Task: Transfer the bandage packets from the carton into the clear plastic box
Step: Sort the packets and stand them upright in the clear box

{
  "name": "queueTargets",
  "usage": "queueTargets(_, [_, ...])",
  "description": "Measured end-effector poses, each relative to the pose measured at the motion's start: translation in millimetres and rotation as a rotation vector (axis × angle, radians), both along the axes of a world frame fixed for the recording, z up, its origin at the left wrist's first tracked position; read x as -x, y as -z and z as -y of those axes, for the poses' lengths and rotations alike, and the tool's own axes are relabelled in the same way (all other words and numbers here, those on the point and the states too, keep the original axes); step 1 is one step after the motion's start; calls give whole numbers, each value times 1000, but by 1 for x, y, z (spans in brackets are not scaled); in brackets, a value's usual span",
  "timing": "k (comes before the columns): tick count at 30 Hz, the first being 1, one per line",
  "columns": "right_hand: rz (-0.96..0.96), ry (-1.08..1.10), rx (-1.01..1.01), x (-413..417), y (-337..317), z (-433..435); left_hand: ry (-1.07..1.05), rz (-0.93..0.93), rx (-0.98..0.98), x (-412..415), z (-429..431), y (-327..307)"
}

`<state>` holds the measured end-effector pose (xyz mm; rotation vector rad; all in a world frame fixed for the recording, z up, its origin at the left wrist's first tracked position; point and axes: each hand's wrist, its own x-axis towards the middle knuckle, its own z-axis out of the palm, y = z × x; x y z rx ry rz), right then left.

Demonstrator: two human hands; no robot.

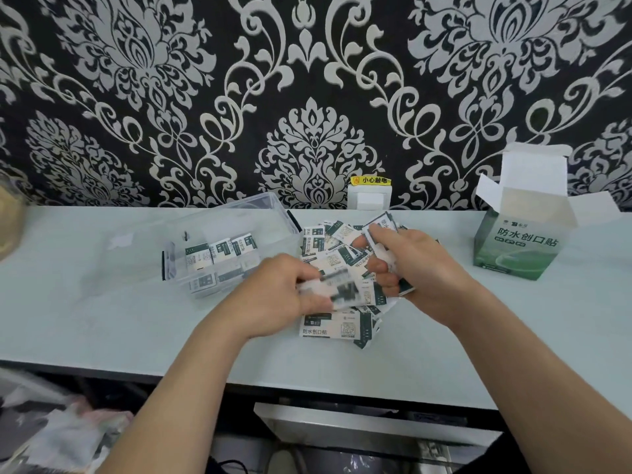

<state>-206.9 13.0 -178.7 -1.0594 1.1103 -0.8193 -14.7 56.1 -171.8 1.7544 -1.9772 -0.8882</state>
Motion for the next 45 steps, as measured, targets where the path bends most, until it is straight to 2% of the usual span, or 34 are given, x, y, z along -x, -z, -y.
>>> queueTargets(4, [213, -91, -66, -10, -4, -8, -303, -675, 99, 13, 0, -9])
queueTargets(6, [263, -129, -62, -21, -4, -13, -393, -804, 140, 28, 0, -6])
queueTargets(8, [245, -95, -6, -29, -4, -17, -423, -838, 157, 39, 1, -2])
queueTargets(12, [276, 12, 17, -39, -3, -18, -354, -749, 231, 48, 3, 5])
queueTargets(18, [327, 95, -100, -36, -2, -15, -149, -376, 306, 59, 1, 16])
queueTargets(21, [355, 106, -138, -34, -4, -16, -149, -182, 339, 51, 1, 9])
queueTargets(24, [370, 111, -122, -31, -6, -16, -220, -199, 374, 37, 1, 4])
queueTargets(29, [314, 85, -90, -35, -5, -20, -194, -205, 416, 37, 2, 11])
queueTargets(33, [315, 116, -94, -35, -4, -16, -382, -395, 494, 34, 6, 7])
queueTargets(36, [321, 6, -109, -36, -3, -18, -307, -439, 355, 35, 7, 10])
queueTargets(39, [233, -27, -64, -39, -3, -18, -172, -305, 244, 42, 6, 14])
queueTargets(41, [197, 52, -64, -37, -4, -16, -129, -222, 260, 42, 4, 15])
queueTargets(45, [275, 160, -77, -30, -6, -15, -120, -164, 339, 26, 4, 11])
